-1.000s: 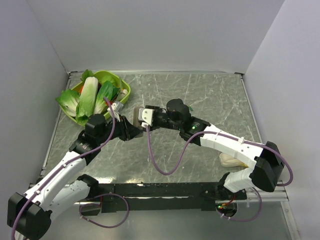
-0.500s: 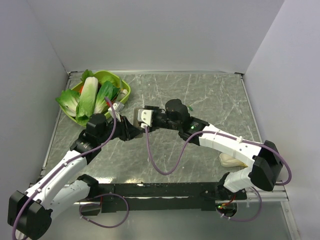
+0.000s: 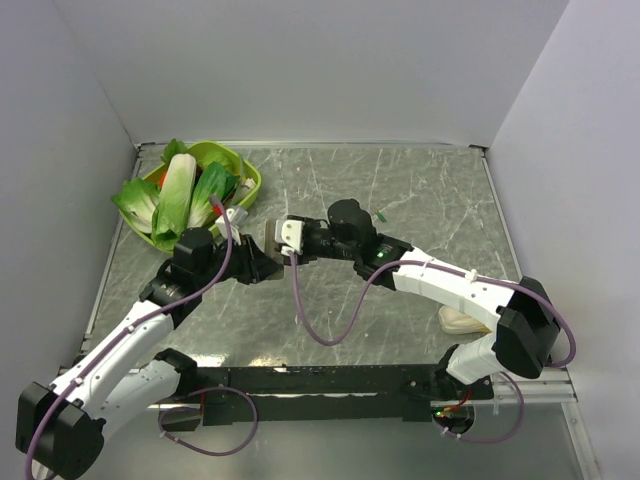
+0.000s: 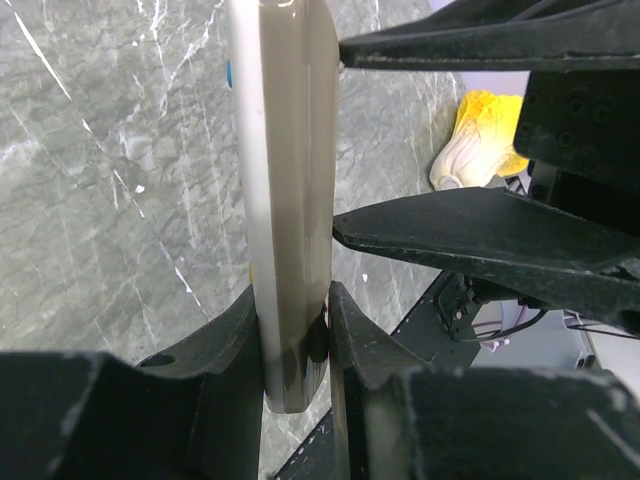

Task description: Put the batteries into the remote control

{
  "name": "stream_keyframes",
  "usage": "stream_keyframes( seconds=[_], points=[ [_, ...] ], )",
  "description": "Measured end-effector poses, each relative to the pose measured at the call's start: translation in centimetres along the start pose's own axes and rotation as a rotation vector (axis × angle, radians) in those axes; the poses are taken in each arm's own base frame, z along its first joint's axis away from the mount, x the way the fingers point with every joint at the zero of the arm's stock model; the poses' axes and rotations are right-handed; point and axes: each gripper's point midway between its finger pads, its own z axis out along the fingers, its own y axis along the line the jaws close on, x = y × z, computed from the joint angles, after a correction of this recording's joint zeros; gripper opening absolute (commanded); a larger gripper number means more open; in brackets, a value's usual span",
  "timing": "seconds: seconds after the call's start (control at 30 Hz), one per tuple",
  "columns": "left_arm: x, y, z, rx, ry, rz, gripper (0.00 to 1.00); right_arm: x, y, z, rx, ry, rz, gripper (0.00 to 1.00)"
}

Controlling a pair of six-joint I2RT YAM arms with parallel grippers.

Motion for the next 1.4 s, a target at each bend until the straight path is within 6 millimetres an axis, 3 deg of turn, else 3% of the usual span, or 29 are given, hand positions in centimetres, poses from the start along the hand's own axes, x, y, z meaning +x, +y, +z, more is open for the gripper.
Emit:
stream_keyframes(
  seconds=[0.4,0.77,1.0,1.4],
  points=[
    [0.0,0.0,-0.5,-0.001,-0.016,-0.004,0.02,0.4,0.3,0.0,0.028,-0.081,0.057,0.58],
    [-0.8,-1.5,-0.4,0.071,-0.040,0.012,0.02,-1.2,-0.9,-1.8,0.106,-0.125,0.019,0.68],
    [-1.0,-1.8,-0.4,0.083,-0.046,0.013,0.02,-1.4,-1.2,-1.9,0.116,-0.130,0.009,0.73],
    [-1.2,-2.6,-0.3,0.113,-0.028,-0.010,0.02,-2.2,-1.2,-2.3,0.101,-0.159,-0.003,0.74]
  ],
)
